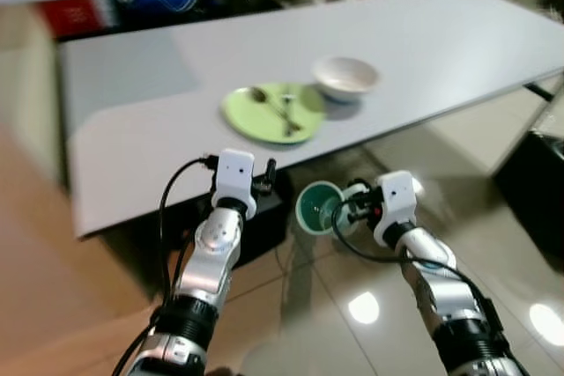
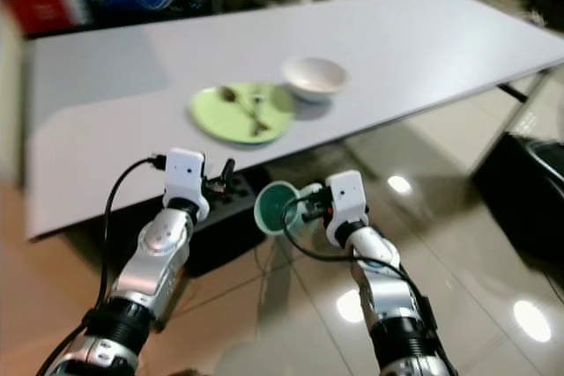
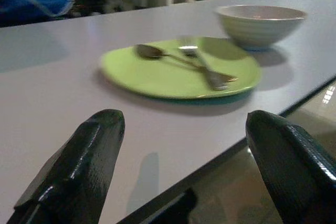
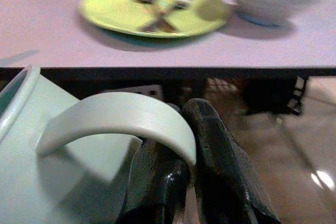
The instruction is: Setting the table
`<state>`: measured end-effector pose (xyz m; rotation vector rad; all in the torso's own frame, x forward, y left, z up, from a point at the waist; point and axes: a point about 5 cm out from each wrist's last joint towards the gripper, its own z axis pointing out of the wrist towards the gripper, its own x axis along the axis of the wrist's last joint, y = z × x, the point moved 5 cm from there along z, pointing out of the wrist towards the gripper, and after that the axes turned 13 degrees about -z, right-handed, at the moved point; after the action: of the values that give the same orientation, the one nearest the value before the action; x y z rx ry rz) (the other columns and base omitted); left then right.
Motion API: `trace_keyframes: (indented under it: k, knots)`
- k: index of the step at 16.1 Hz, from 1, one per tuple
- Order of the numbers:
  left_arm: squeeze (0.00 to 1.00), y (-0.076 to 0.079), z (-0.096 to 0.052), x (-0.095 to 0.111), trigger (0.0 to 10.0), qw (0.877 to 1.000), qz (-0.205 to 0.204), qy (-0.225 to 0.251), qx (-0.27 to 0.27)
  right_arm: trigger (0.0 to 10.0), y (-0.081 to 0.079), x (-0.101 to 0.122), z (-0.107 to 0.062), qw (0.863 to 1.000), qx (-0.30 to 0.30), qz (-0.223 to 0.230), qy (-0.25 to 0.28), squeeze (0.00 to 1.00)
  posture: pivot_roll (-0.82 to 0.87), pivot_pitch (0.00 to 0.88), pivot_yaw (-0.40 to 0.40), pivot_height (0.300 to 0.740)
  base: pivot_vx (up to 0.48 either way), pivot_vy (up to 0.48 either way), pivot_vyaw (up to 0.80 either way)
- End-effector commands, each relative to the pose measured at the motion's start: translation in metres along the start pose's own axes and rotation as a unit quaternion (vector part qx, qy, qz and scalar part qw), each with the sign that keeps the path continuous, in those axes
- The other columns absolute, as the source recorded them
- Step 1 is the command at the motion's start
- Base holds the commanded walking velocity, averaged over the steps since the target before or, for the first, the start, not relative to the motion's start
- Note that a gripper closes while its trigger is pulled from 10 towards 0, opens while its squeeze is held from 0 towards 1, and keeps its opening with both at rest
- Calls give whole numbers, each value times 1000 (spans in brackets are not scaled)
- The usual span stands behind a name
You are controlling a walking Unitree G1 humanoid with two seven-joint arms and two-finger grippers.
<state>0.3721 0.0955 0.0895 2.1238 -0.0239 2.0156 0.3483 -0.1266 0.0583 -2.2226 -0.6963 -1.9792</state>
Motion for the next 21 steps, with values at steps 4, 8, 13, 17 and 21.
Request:
trace_keyframes:
  k: [4, 8, 13, 17, 21]
  knots:
    - [0, -1, 1, -4, 10000, 1000, 9, -12, 11, 10000, 4, 5, 0, 1000, 2, 4, 9, 0, -33, 0, -7, 740, 0, 0, 652]
    - [0, -2, 2, -5, 10000, 1000, 16, -17, 17, 10000, 3, 5, 1, 1000, 6, 7, 11, 0, -33, 0, -6, 740, 0, 0, 573]
    - [0, -1, 2, -4, 10000, 999, 24, -17, 24, 10000, 3, 6, 1, 1000, 7, 9, 12, 0, -32, 0, -5, 740, 0, 0, 531]
    - [0, -2, 2, -3, 10000, 999, 31, -15, 27, 10000, 5, 0, 1, 1000, -3, 10, -1, 0, -32, 0, 1, 740, 0, 0, 361]
    - [0, 0, 2, -2, 10000, 999, 39, -10, 32, 10000, 2, -5, 0, 1000, -1, 4, -10, 0, -32, 0, 4, 740, 0, 0, 0]
